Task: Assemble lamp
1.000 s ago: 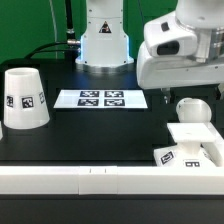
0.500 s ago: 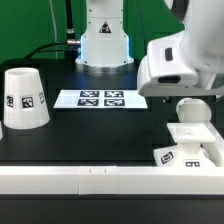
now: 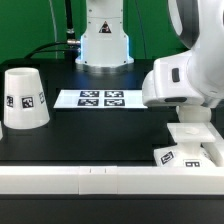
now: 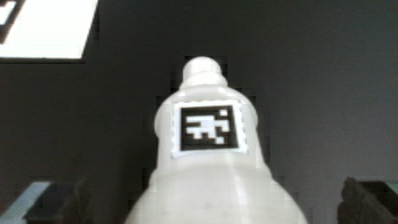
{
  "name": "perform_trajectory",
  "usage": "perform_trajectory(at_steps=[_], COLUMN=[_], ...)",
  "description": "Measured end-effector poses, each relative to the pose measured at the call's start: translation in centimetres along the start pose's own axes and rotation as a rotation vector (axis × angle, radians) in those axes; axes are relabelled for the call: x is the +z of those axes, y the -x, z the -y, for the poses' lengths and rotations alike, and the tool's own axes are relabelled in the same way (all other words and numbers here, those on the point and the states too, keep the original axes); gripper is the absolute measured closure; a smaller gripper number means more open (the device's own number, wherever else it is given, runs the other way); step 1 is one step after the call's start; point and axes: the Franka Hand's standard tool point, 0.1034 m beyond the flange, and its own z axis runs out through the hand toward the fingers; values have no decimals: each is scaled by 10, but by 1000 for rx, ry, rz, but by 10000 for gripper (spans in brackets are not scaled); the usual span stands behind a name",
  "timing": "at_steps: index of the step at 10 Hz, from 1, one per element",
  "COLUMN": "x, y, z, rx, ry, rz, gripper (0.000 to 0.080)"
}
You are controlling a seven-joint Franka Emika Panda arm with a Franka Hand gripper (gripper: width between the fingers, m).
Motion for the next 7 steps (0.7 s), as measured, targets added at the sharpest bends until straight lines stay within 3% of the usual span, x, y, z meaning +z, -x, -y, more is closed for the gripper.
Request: perform_trajectory(at_steps=[7], x=[15], y=[-19], z=[1], rx=[3], ry=[-5], rz=[-24], gripper=[101])
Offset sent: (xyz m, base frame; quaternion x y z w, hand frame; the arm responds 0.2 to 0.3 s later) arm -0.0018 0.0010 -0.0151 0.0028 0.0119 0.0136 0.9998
